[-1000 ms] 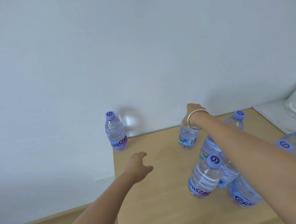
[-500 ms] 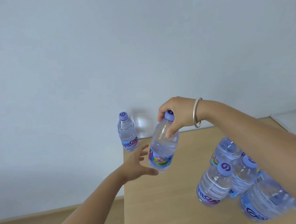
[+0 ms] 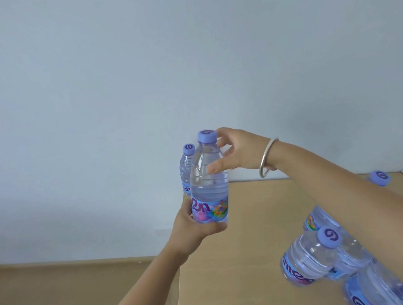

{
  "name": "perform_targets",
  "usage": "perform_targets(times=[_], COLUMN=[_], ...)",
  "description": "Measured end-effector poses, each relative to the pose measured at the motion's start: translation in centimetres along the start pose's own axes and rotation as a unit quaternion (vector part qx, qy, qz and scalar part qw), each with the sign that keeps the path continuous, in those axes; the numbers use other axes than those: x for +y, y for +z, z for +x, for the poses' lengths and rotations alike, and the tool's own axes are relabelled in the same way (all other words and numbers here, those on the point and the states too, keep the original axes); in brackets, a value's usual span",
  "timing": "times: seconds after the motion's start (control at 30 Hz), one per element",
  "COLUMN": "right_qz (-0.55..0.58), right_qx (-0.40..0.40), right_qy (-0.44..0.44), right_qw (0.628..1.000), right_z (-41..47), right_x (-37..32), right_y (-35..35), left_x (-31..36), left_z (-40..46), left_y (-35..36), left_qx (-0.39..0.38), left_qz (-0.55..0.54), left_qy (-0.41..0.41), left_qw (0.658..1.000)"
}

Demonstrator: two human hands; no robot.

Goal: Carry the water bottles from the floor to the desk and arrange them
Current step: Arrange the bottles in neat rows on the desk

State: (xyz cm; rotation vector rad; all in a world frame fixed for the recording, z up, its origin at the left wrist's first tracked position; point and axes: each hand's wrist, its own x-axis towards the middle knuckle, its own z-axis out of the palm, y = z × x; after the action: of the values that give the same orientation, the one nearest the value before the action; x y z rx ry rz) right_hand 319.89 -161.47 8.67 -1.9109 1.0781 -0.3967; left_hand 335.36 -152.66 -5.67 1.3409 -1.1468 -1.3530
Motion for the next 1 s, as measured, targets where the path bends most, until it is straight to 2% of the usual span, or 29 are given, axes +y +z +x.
perform_targets(times=[0.1, 0.17, 0.33, 0.43, 0.53, 0.6, 0.77, 0.93, 1.0], right_qz=[0.049, 0.084, 0.056, 0.087, 0.120, 0.136, 0.111, -0.007, -0.022], right_qx=[0.028, 0.072, 0.074, 0.037, -0.023, -0.057, -0.080, -0.008, 0.005], right_qy=[0.011, 0.024, 0.038, 0.031, 0.017, 0.007, 0.013, 0.004, 0.011], right_qw=[0.998, 0.994, 0.995, 0.995, 0.992, 0.989, 0.990, 1.000, 1.000], right_z=[0.7, 1.1, 1.9, 1.7, 1.3, 1.3, 1.7, 2.2, 2.2], right_x=[0.7, 1.0, 1.3, 1.3, 1.2, 1.2, 0.6, 0.4, 1.0], right_y=[2.3, 3.1, 3.4, 2.9, 2.5, 2.6, 3.1, 3.1, 3.6], left_x=[0.8, 0.9, 0.4, 0.7, 1.4, 1.5, 0.3, -1.5, -2.4], left_z=[0.3, 0.4, 0.1, 0.0, 0.0, 0.0, 0.2, 0.8, 1.2], left_y=[1.1, 1.6, 0.6, -1.2, -2.9, -3.4, -2.8, -2.6, -2.5], left_qx=[0.123, 0.148, 0.095, 0.011, -0.114, -0.148, -0.079, -0.036, -0.018], left_qz=[0.063, 0.097, 0.117, 0.094, 0.041, 0.036, 0.029, 0.019, 0.032], left_qy=[-0.009, -0.016, -0.009, -0.015, -0.013, -0.018, -0.016, -0.018, -0.017], left_qw=[0.990, 0.984, 0.989, 0.995, 0.993, 0.988, 0.996, 0.999, 0.999])
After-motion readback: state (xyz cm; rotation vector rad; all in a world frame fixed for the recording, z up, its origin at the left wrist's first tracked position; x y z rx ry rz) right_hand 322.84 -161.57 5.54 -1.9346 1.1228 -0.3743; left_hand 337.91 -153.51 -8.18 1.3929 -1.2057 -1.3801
